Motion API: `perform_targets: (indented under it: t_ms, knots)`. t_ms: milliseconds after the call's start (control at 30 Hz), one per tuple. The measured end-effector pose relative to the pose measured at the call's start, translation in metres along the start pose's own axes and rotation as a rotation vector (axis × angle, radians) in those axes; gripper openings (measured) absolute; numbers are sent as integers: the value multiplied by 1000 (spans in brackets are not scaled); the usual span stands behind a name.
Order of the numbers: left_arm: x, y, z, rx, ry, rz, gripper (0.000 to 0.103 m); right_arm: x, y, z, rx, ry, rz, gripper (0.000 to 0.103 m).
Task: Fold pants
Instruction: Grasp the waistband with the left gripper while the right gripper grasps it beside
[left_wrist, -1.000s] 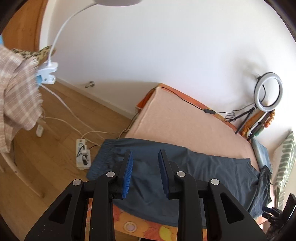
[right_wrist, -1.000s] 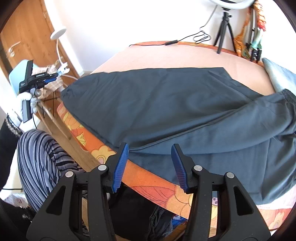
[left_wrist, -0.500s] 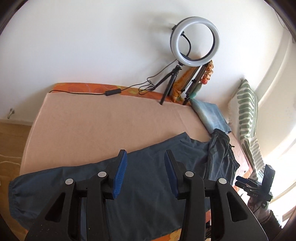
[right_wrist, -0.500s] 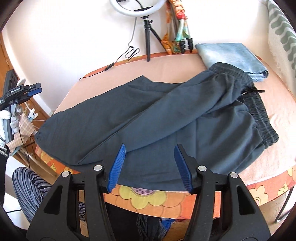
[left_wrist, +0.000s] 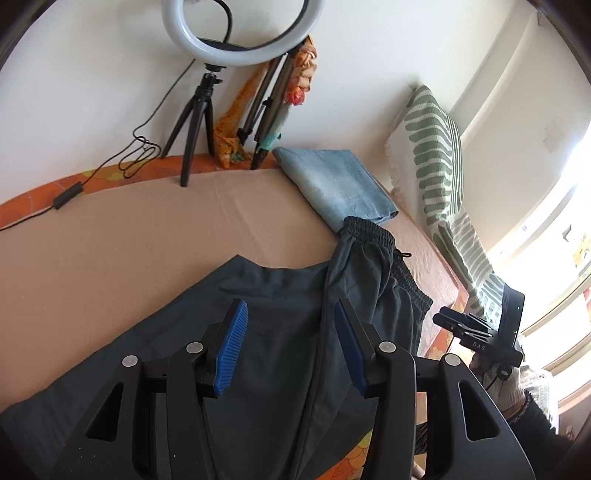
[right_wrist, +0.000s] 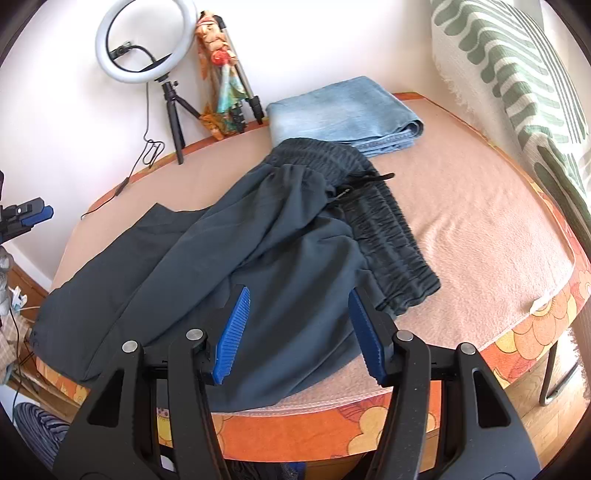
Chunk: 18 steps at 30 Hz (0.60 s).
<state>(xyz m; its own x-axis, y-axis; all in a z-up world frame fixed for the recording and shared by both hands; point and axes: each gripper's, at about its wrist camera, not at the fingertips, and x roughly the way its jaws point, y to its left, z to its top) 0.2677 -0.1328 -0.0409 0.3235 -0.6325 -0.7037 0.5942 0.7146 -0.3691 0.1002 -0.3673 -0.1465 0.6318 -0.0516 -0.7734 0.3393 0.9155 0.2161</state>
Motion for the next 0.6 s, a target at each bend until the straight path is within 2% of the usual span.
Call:
perform_targets:
  t_ms: [267, 467, 600]
  knots:
    - [93, -33, 16, -9, 89, -126, 52, 7, -42, 4, 87, 12, -51, 59]
    - [156, -43, 32, -23, 132, -147, 53, 12, -64, 0, 138, 35, -53, 59]
    - [193, -41, 42, -70, 166, -158, 53, 10, -70, 2, 154, 29, -35, 59]
